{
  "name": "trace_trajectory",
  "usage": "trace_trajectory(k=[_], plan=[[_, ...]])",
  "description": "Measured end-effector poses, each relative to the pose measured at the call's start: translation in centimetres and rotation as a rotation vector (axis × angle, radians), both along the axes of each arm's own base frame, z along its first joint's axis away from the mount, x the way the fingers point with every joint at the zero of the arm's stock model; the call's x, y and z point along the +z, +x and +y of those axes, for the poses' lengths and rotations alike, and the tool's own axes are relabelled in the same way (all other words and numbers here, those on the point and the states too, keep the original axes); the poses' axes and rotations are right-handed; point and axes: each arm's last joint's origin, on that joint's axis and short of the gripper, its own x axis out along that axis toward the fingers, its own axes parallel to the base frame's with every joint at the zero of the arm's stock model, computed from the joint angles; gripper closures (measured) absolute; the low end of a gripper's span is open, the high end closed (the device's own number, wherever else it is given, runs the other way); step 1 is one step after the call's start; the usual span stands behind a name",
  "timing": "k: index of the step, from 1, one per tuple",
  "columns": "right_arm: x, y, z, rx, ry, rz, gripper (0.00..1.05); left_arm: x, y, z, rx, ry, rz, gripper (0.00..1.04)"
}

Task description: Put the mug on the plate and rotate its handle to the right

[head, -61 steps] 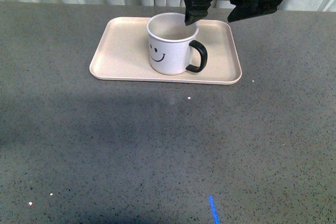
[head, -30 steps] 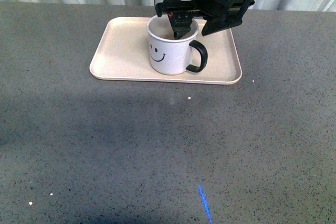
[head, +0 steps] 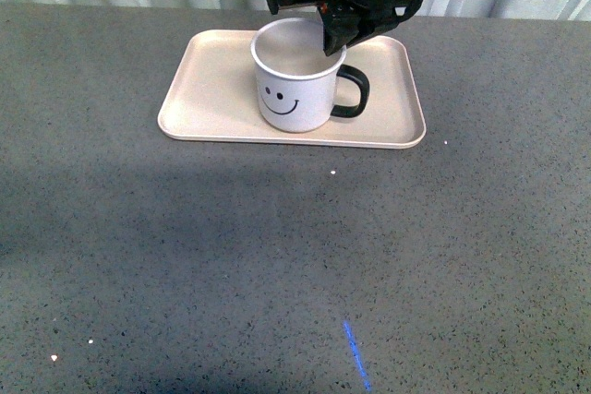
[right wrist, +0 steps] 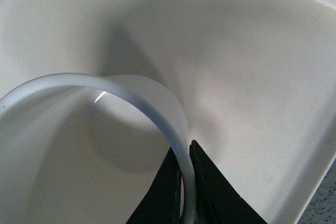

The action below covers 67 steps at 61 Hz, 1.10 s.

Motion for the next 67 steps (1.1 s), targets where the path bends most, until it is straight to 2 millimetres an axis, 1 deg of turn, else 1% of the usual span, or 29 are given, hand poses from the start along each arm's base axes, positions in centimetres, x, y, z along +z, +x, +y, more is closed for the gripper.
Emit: trace_trajectory(k=[9, 18, 24, 30, 37, 42, 55, 64, 66, 67], plan=[[1.3, 0.6, -1.0, 0.070, -0.039, -0.023, 1.03, 0.0, 0.0, 0.0, 0.000, 0.000, 0.000, 0.09], [2.4, 1.4, -2.6, 0.163, -0.050, -0.035, 1.03, 0.0, 0.0, 0.0, 0.000, 0.000, 0.000, 0.09], [2.1, 1.7, -3.6, 0.203, -0.060, -0.039, 1.03, 0.0, 0.0, 0.0, 0.000, 0.000, 0.000, 0.09], [1.3, 1.9, -4.1, 0.259, -0.067, -0.023, 1.03, 0.0, 0.0, 0.0, 0.000, 0.000, 0.000, 0.09], [0.3, 2.0, -4.0, 0.314, -0.065, -0.004, 1.03, 0.0, 0.0, 0.0, 0.000, 0.000, 0.000, 0.09], [-0.1, 2.1, -3.8, 0.346, -0.067, 0.006, 1.03, 0.0, 0.0, 0.0, 0.000, 0.000, 0.000, 0.09], [0.3, 2.5, -3.2, 0.403, -0.093, -0.007, 1.03, 0.0, 0.0, 0.0, 0.000, 0.000, 0.000, 0.09], [-0.2, 2.4, -3.2, 0.440, -0.105, 0.009, 1.03, 0.0, 0.0, 0.0, 0.000, 0.000, 0.000, 0.09], [-0.2, 2.4, -3.2, 0.451, -0.111, 0.007, 1.02, 0.0, 0.0, 0.0, 0.000, 0.000, 0.000, 0.09], [-0.2, 2.4, -3.2, 0.455, -0.114, 0.008, 0.98, 0.0, 0.0, 0.0, 0.000, 0.000, 0.000, 0.09]])
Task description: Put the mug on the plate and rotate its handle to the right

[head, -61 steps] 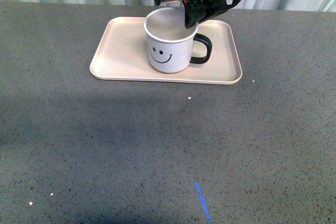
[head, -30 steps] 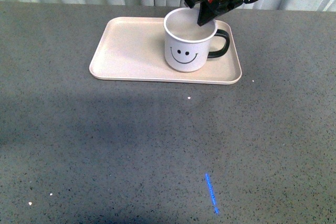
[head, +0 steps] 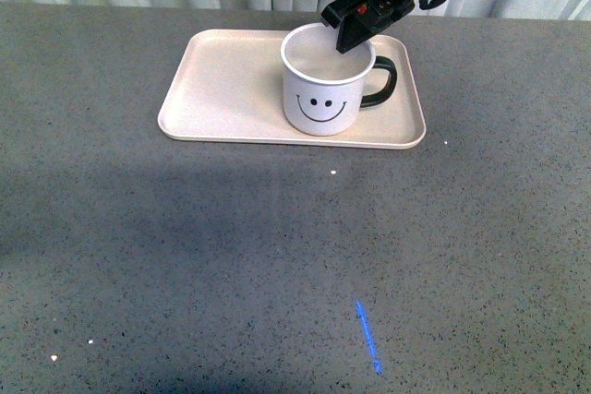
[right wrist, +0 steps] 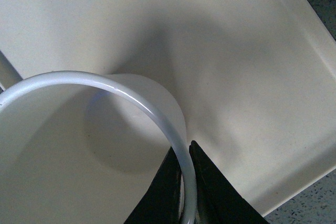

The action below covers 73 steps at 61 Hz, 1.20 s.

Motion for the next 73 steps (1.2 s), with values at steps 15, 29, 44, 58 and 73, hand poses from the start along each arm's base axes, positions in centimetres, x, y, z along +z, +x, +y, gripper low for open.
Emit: trace_trajectory(k=[15, 29, 44, 58, 73], plan=[[0.1, 0.0, 0.0, 0.039, -0.024, -0.007, 0.61, 0.0, 0.0, 0.0, 0.000, 0.000, 0.000, 0.09], [2.4, 0.2, 0.1, 0.059, 0.043, -0.126, 0.28, 0.0, 0.0, 0.0, 0.000, 0.000, 0.000, 0.09], [9.4, -3.0, -0.4, 0.068, 0.185, -0.264, 0.10, 0.0, 0.0, 0.0, 0.000, 0.000, 0.000, 0.09], [5.7, -7.9, -3.1, -0.553, 0.325, -0.881, 0.46, 0.0, 0.0, 0.0, 0.001, 0.000, 0.000, 0.09], [4.3, -17.7, -6.9, -0.621, 0.480, -1.024, 0.90, 0.0, 0.0, 0.0, 0.000, 0.000, 0.000, 0.09]])
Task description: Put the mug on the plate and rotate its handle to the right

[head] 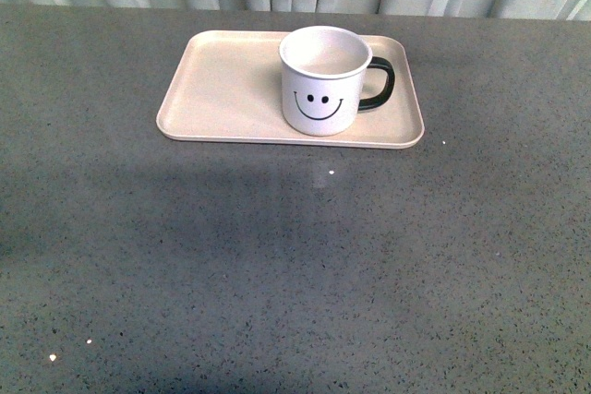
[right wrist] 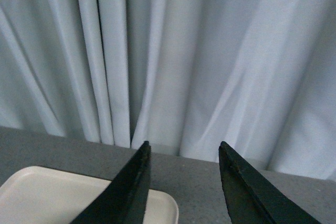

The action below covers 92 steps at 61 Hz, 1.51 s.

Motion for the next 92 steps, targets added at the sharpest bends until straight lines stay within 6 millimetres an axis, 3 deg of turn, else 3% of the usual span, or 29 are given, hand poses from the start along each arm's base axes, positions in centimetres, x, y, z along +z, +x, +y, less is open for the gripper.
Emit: trace_trajectory(k=[4, 19, 37, 53, 70, 92], plan=[[-1.4, -2.2, -0.4, 0.011, -0.003, 0.033, 1.04, 0.0, 0.0, 0.0, 0.000, 0.000, 0.000, 0.09], [-2.7, -7.9, -1.9, 0.005, 0.002, 0.039, 1.03, 0.0, 0.0, 0.0, 0.000, 0.000, 0.000, 0.09], [-3.7, -12.6, -3.4, 0.007, 0.003, 0.044, 1.03, 0.0, 0.0, 0.0, 0.000, 0.000, 0.000, 0.09], [-5.1, -15.6, -3.5, 0.007, 0.003, 0.059, 1.03, 0.0, 0.0, 0.0, 0.000, 0.000, 0.000, 0.09], [-4.8, -18.5, -3.5, 0.007, 0.003, 0.049, 1.03, 0.0, 0.0, 0.0, 0.000, 0.000, 0.000, 0.09], [-3.9, -20.5, -3.5, 0.007, 0.003, 0.020, 1.03, 0.0, 0.0, 0.0, 0.000, 0.000, 0.000, 0.09]])
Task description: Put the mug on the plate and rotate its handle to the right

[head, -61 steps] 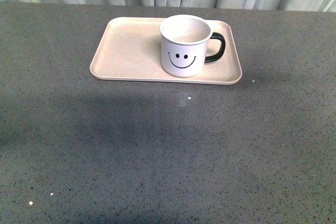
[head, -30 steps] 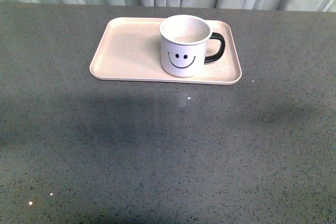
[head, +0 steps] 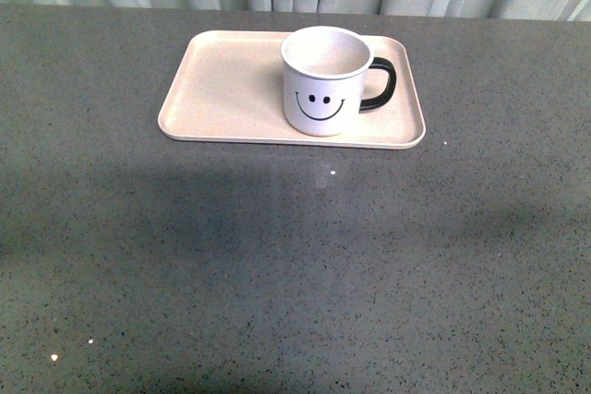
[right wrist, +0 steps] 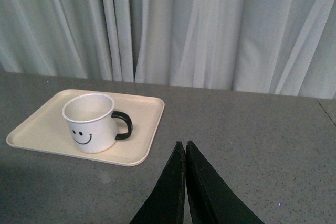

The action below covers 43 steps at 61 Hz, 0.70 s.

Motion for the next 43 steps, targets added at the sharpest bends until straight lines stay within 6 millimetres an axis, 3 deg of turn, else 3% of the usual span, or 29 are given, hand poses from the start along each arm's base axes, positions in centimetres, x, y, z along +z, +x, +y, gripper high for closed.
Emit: trace_trajectory(k=[43], plan=[[0.1, -1.8, 0.0, 0.000, 0.000, -0.005, 1.03, 0.0, 0.0, 0.0, 0.000, 0.000, 0.000, 0.09]])
